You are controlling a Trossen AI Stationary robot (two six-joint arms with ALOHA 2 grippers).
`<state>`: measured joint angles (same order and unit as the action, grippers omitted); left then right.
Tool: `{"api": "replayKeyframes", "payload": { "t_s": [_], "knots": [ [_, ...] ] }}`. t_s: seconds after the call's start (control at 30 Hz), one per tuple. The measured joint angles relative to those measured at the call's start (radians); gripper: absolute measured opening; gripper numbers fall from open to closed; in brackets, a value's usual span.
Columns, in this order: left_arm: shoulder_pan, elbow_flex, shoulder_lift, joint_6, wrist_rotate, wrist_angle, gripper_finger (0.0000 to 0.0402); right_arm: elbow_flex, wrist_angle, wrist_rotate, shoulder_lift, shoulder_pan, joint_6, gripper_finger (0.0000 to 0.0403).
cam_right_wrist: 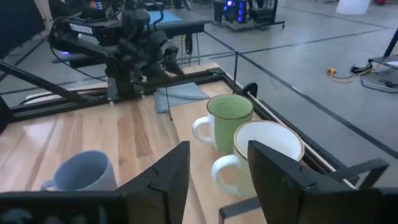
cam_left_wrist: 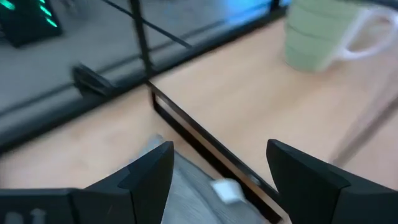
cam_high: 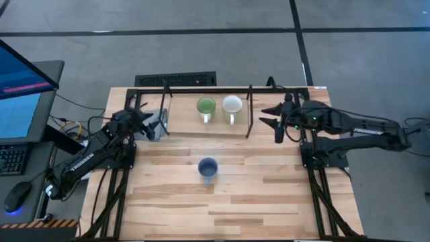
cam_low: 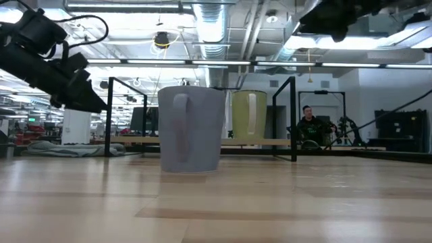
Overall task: Stack small to large cups/mugs on shelf
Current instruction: Put the blue mug on the shelf
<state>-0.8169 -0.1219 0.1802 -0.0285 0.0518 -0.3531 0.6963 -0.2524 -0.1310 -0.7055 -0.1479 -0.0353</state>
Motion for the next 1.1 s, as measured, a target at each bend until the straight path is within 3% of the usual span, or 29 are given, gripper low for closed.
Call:
{"api": "replayKeyframes", "payload": {
  "t_s": [0.13, 0.53, 0.8, 1.0, 1.1],
  "knots": [
    [0.001, -0.002, 0.001, -0.021, 0.059, -0.048, 0.0248, -0.012, -0.012, 0.0, 0.035, -0.005, 0.009, 0.018],
    [0.069, -0.002, 0.001, -0.002, 0.05, -0.051, 0.0248, -0.013, -0.1, 0.0, 0.098, -0.028, 0.043, 0.018],
    [0.122, -0.003, 0.001, -0.048, -0.063, -0.072, 0.0248, -0.013, -0.14, 0.0, 0.112, -0.091, 0.053, 0.0183],
    [0.143, -0.003, 0.003, -0.056, -0.076, -0.072, 0.0248, -0.013, -0.163, 0.003, 0.109, -0.11, 0.035, 0.018],
    [0.142, -0.011, 0.003, -0.051, -0.157, -0.07, 0.0248, -0.013, -0.162, 0.003, 0.11, -0.109, 0.017, 0.0181]
  ]
}}
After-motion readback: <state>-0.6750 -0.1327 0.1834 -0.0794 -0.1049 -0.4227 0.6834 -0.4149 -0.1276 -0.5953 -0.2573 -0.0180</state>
